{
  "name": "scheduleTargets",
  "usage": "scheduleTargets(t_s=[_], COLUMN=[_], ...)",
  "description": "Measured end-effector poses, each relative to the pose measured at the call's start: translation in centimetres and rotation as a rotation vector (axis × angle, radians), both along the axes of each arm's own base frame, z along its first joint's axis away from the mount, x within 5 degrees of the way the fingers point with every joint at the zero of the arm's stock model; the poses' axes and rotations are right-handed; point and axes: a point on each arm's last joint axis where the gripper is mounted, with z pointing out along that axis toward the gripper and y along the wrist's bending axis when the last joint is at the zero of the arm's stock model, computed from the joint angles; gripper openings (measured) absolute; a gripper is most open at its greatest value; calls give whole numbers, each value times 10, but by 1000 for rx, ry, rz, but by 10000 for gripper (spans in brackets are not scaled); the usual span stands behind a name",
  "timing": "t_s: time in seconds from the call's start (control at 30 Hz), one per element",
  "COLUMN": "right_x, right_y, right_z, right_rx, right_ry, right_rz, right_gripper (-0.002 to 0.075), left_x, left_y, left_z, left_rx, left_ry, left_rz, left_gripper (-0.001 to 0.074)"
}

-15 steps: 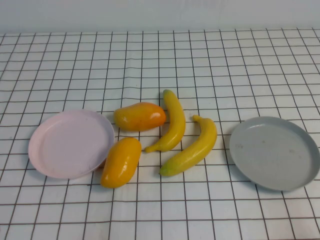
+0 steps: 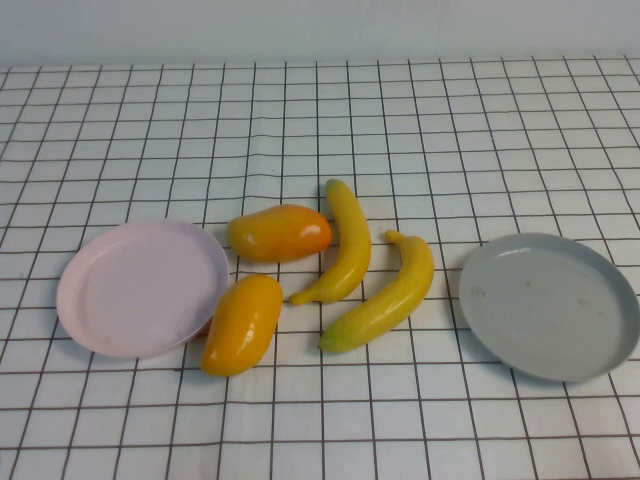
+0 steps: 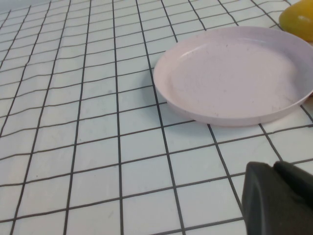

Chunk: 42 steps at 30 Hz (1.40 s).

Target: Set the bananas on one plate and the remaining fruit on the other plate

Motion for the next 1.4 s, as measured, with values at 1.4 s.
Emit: scheduleTargets(t_s=[1.4], right_x=[0], right_y=[0], right_z=[0], right_rx=[0], right_ry=[0], right_rz=[0], right_gripper=[-16], left_x=[4], left_y=[-4], left_z=[32], left_rx=[-892], left_ry=[-245], left_rz=[73], left_gripper=[-2])
